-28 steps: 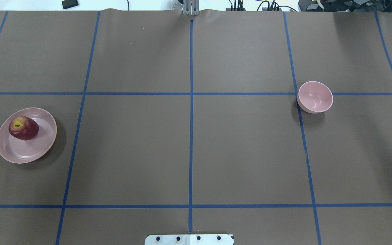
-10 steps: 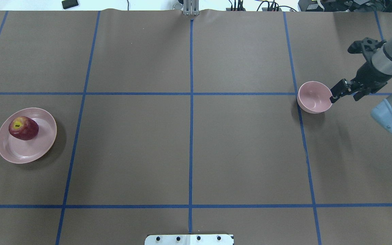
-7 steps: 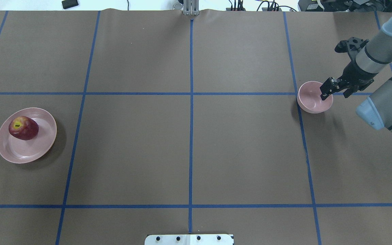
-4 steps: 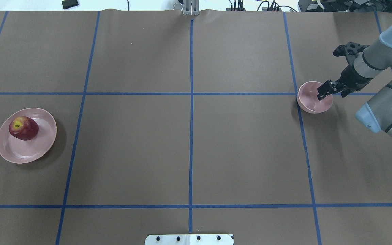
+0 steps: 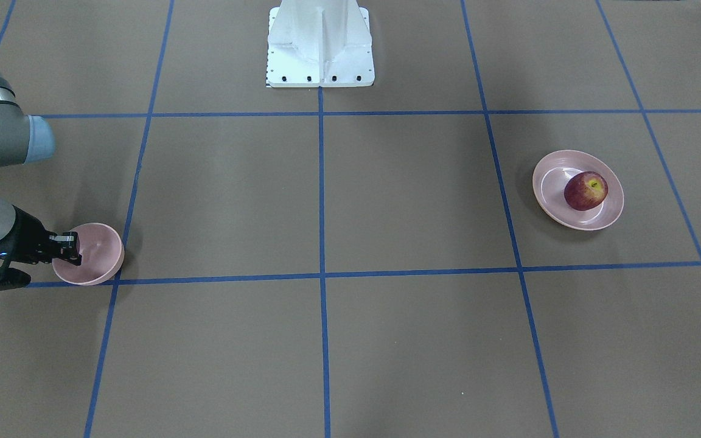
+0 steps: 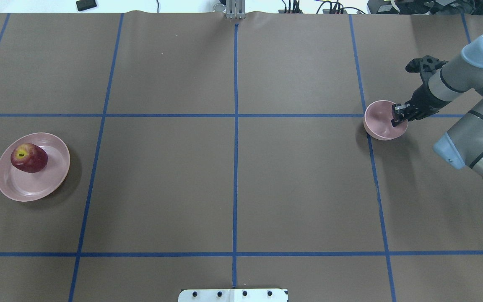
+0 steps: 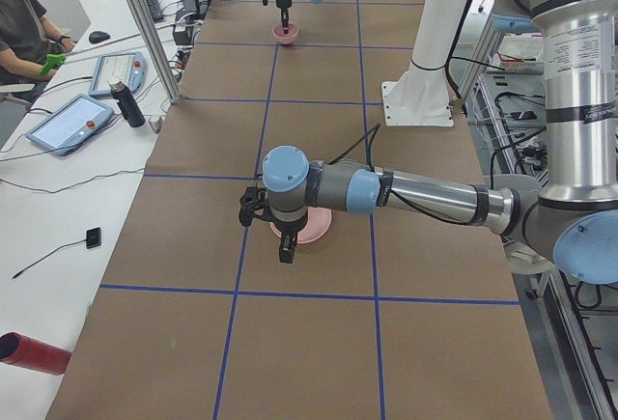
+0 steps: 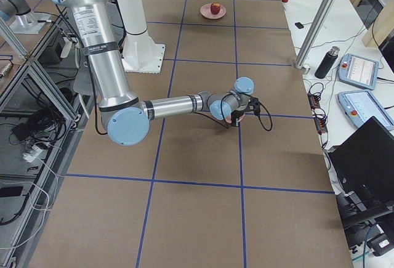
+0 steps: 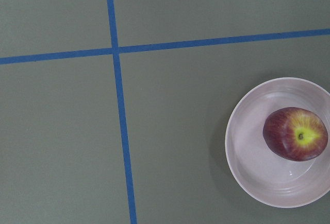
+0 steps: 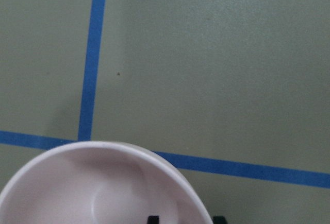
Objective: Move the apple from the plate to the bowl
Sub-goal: 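Slide the pink bowl with the right gripper toward the table center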
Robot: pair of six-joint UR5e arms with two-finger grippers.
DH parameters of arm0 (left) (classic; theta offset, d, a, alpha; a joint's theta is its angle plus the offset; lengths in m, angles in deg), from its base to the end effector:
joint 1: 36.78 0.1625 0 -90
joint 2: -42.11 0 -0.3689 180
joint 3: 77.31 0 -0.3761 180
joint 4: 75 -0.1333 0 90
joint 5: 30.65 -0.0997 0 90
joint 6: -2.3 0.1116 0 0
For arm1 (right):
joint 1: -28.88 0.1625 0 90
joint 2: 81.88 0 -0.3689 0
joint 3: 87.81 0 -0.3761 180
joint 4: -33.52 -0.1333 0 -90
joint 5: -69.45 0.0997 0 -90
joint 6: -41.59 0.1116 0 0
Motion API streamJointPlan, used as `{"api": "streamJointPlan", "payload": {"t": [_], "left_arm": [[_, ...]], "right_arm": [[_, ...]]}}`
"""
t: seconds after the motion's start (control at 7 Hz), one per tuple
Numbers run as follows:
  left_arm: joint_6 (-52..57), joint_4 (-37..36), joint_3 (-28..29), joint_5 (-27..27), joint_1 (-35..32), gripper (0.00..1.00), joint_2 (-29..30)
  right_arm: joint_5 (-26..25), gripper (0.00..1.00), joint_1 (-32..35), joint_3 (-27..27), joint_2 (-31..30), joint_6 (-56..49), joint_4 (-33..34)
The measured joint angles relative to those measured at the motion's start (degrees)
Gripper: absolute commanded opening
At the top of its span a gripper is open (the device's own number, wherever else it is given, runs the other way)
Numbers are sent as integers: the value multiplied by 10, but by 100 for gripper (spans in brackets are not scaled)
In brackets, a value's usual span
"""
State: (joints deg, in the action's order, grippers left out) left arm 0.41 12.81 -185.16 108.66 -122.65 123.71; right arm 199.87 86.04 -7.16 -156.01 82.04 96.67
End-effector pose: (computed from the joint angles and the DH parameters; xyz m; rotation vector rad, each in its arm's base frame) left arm -0.0179 -0.4276 0.5253 0.0735 0.8647 0.0911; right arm -0.2766 -0.5410 0.4907 0.0386 -0.8812 -0.0813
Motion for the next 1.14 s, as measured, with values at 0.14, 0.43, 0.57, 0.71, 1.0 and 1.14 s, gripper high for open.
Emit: {"api": "streamJointPlan", "payload": {"t": [0.14, 0.43, 0.57, 0.71, 1.0, 1.14], "left_arm": [[-1, 0, 0, 0, 0, 98, 0], [-2, 0, -1, 0, 0, 98, 0], [-3, 5, -2, 1, 0, 98, 1], [-3, 21, -2, 1, 1, 98, 3], [-19, 55, -2, 1, 3, 98, 6], [-36, 74, -4, 1, 4, 98, 4]], "right_arm": [[1, 0, 0, 8, 6, 11, 0], [2, 0, -14, 28, 47, 98, 3], [-10, 0, -41, 32, 83, 172, 2], [-35, 0, -75, 34, 118, 240, 0], [-87, 0, -132, 25, 192, 343, 3], [-117, 0, -156, 9, 229, 388, 4]]}}
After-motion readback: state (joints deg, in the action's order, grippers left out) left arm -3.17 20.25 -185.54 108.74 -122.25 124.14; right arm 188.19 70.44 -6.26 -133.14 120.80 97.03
